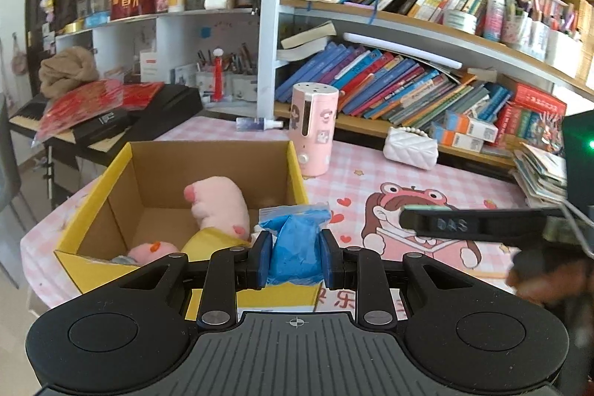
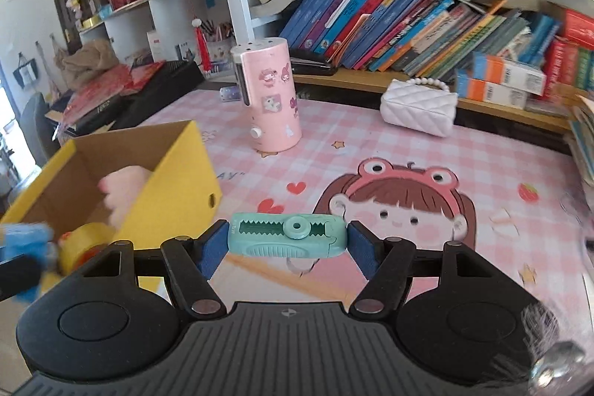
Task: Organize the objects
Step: 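Carry the blue cloth and mint-green toy with both tools over the yellow box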
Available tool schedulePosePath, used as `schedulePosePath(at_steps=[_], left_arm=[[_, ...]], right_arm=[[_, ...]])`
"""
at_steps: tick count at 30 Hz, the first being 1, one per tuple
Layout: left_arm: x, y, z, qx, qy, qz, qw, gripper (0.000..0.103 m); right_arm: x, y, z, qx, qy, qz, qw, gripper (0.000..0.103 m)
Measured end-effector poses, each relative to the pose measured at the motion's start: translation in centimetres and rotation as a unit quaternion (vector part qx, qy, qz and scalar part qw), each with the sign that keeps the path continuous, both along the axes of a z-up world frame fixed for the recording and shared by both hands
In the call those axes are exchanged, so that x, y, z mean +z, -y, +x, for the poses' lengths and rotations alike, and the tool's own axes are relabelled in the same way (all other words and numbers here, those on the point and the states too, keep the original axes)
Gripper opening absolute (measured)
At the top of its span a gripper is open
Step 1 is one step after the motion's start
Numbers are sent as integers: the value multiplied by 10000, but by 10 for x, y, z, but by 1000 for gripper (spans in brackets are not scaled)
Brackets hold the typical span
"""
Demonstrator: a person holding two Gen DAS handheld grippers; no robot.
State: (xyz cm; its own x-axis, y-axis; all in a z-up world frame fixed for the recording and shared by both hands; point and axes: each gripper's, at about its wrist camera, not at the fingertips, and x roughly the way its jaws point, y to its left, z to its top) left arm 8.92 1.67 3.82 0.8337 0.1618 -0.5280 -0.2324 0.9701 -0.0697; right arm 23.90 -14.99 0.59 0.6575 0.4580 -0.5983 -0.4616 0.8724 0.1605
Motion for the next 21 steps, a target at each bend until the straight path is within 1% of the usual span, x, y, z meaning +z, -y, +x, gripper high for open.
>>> schedulePosePath(at_steps=[3, 6, 8, 11, 21], left_arm=[[-1, -11, -9, -76, -25, -45, 10000, 25], [-2, -21, -22, -139, -18, -46, 9999, 25], [-2, -27, -30, -179, -34, -22, 9998, 25], [-4, -37, -44, -229, -65, -109, 9997, 25], [-7, -67, -91, -318, -120, -106, 9994, 25]], right_arm=[[1, -3, -31, -119, -45, -18, 9999, 67], [-3, -12, -57, -160, -88, -156, 9997, 67], [-5, -18, -67, -144, -145, -203, 9996, 67], [-6, -29, -84, -160, -179, -233, 9994, 67], [-11, -63, -144, -122, -277, -286, 9991, 67]])
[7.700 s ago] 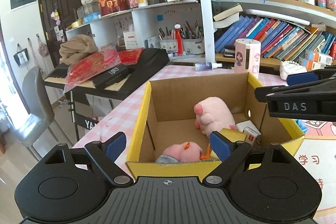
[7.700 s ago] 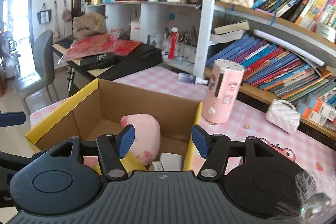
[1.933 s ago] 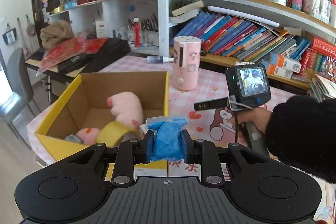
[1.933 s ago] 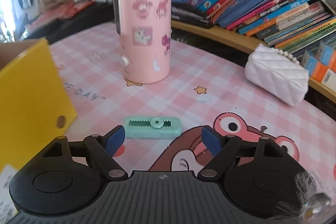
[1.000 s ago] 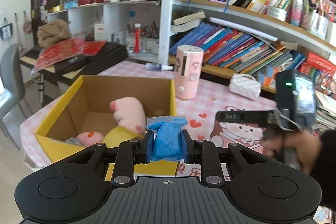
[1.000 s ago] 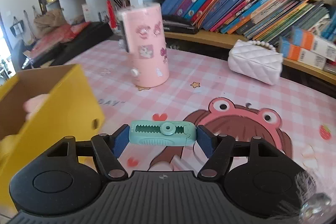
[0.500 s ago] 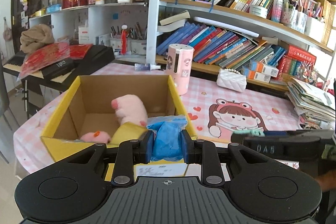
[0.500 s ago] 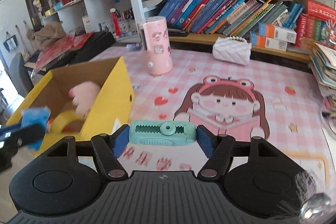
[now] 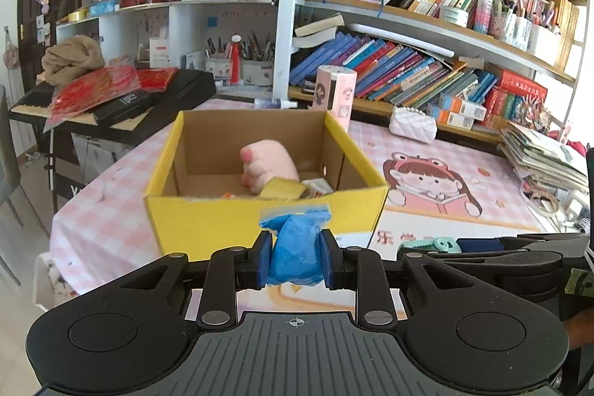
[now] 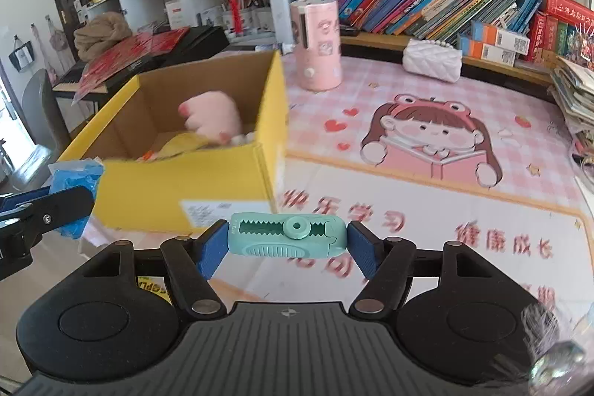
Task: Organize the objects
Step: 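Carry the blue cloth and mint-green toy with both tools over the yellow box, then lower the blue cloth into the box and open the left tool while the right tool lowers the green toy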
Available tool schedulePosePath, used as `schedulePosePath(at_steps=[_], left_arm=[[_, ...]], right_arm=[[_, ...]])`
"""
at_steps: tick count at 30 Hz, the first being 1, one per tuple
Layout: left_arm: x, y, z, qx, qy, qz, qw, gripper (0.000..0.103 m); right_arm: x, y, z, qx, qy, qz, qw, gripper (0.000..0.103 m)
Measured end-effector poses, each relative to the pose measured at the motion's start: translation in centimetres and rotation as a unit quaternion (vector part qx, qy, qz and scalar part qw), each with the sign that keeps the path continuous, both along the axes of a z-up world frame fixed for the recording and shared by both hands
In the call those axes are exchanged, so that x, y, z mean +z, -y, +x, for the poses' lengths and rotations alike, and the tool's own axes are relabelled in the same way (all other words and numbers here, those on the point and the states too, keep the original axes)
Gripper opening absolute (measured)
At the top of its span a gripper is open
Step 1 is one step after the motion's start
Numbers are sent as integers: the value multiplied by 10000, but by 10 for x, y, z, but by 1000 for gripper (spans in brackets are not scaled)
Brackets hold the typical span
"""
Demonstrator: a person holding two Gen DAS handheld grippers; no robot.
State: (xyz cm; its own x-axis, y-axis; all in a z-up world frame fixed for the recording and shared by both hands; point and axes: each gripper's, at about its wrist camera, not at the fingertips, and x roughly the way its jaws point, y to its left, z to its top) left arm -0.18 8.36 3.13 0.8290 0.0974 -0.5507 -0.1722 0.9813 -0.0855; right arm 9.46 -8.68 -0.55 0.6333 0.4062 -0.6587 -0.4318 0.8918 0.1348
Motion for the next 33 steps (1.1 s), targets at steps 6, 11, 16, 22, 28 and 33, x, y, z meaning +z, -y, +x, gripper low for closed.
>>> schedulePosePath(at_steps=[6, 11, 16, 22, 28, 33], left_arm=[[-1, -19, -28, 13, 37, -9, 10000, 25], [3, -35, -43, 195, 141, -38, 9997, 25], [6, -46, -47, 356, 208, -53, 9991, 25], [7, -54, -32, 414, 235, -30, 9989, 25], [9, -60, -4, 537, 264, 91, 9982, 25], [7, -64, 33, 631, 195, 175, 9977, 25]], right_arm=[[-5, -19, -29, 12, -89, -31, 10000, 67], [-1, -40, -45, 198, -17, -84, 9998, 67], [8, -55, -51, 368, 169, -138, 9991, 67], [18, -63, -37, 401, 453, -186, 9980, 67], [30, -70, 0, 408, 710, -100, 9966, 67], [38, -76, 43, 470, 807, 14, 9956, 67]])
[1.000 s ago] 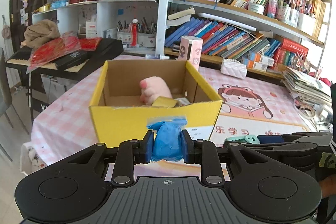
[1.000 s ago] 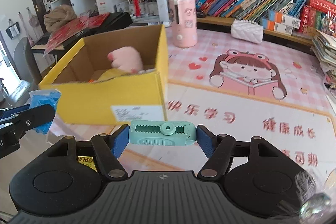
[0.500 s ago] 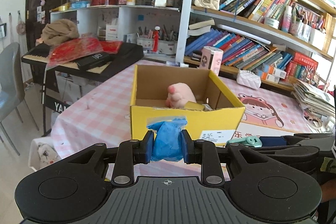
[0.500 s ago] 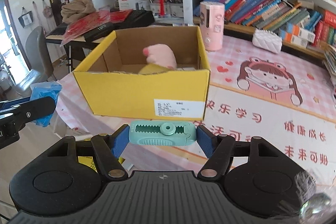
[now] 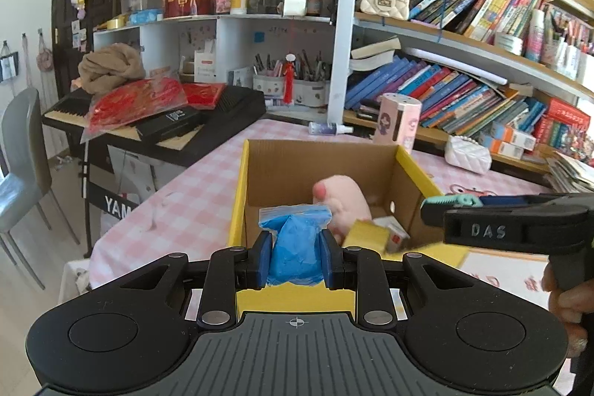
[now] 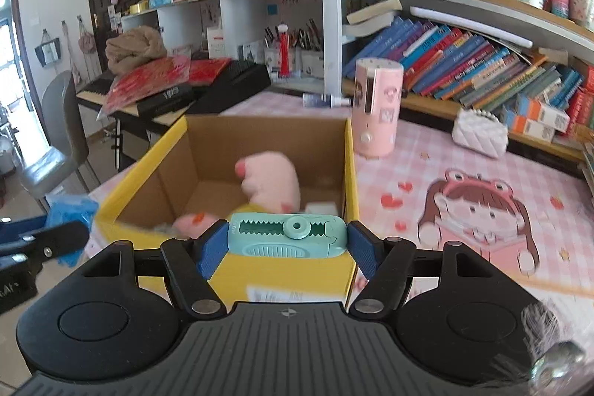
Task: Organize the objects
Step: 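Lower the blue cloth into the box and open the left tool while the right tool lowers the green toy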
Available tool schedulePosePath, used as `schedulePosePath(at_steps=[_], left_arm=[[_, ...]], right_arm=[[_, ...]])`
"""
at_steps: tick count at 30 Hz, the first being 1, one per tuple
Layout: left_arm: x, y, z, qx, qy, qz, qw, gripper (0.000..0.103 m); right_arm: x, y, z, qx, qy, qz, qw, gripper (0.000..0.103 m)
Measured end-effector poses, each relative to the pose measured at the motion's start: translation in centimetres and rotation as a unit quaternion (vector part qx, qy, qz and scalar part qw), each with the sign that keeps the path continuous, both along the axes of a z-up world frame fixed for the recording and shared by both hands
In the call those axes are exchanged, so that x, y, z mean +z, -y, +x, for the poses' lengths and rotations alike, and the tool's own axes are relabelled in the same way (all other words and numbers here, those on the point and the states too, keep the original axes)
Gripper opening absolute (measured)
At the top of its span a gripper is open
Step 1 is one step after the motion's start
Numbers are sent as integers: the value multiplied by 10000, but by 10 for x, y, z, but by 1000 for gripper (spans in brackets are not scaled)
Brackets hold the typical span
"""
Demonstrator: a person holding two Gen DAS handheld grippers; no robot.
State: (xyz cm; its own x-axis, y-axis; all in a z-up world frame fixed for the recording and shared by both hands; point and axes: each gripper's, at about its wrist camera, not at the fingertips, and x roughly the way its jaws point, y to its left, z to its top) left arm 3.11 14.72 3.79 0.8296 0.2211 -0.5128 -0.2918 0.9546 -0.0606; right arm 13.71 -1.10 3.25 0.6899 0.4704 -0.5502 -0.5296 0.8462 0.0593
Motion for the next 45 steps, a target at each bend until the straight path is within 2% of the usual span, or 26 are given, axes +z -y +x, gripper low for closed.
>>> schedulePosePath(at_steps=[8, 15, 24, 28, 30, 33, 39, 44, 45], left_arm=[[-11, 4, 53, 156, -256, 108, 9995, 25], [-28, 9, 88, 194, -746, 296, 9966, 25], [-47, 10, 113, 217, -1351, 411, 9897, 25], [-52, 8, 118, 336, -1495, 415, 9873, 25], [-54, 7, 119, 382, -1549, 401, 9864, 25], [-57, 9, 122, 376, -1638, 389, 9850, 26], [-58, 11, 122, 426, -1648, 388, 9847, 26], [-57, 10, 119, 541, -1574, 386, 9853, 31], [-56, 10, 118, 559, -1552, 386, 9855, 35]], right_arm=[[5, -5, 65, 54, -73, 196, 9998, 67], [-4, -24, 103, 517, -242, 89, 9983, 67], [-27, -45, 124, 1065, -567, -118, 9926, 67], [-37, -54, 131, 1219, -668, -212, 9901, 67], [-35, -56, 133, 1322, -698, -103, 9887, 67], [-36, -61, 135, 1385, -717, -201, 9876, 67], [-41, -72, 138, 1627, -870, -485, 9816, 67], [-42, -74, 137, 1660, -861, -553, 9808, 67], [-42, -73, 137, 1651, -869, -528, 9810, 67]])
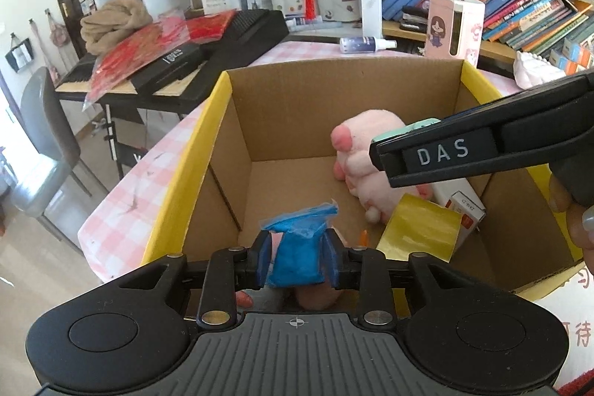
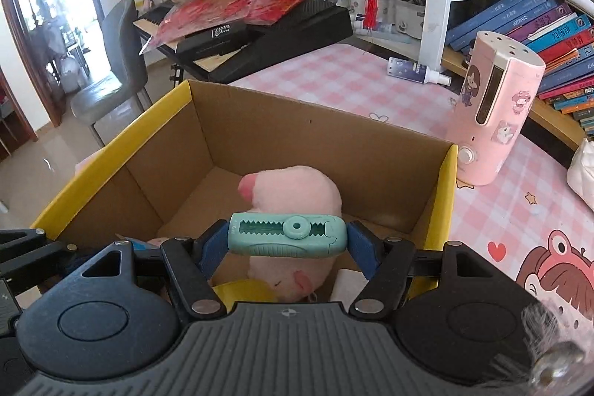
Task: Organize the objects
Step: 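Lower the blue cloth into the box and open the left tool while the right tool lowers the green toy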
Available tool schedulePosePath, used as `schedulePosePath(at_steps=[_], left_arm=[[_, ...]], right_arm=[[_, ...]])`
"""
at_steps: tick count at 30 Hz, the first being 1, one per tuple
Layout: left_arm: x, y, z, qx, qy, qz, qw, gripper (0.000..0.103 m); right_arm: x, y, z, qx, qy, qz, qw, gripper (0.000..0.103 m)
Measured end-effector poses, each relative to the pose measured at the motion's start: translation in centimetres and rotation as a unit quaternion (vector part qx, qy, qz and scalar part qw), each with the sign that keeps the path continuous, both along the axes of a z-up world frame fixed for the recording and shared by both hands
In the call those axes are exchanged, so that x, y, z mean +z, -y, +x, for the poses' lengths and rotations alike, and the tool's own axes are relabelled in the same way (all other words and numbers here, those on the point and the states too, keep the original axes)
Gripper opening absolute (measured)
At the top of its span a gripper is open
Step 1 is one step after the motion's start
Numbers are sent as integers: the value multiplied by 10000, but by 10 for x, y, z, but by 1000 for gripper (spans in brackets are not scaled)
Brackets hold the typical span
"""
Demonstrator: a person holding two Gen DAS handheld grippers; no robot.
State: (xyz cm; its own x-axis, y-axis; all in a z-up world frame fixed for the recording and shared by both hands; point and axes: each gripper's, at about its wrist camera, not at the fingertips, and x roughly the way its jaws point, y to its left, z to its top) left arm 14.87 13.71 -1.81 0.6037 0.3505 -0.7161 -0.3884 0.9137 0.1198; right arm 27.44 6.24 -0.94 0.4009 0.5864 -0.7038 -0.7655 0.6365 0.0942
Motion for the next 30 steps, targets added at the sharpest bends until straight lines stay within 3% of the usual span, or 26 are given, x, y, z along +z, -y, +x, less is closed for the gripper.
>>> schedulePosePath(at_steps=[9, 17, 30], left_arm=[[9, 5, -8, 46, 227, 230, 9995, 76], [12, 6, -16, 145, 300, 266, 9991, 88], [16, 11, -28, 170, 395, 314, 9986, 96]], right_arm=[[-1, -3, -1, -30, 70, -127, 9999, 67], [-2, -5, -5, 46, 229, -222, 9995, 67], [-10, -24, -8, 578, 135, -808, 9950, 67]])
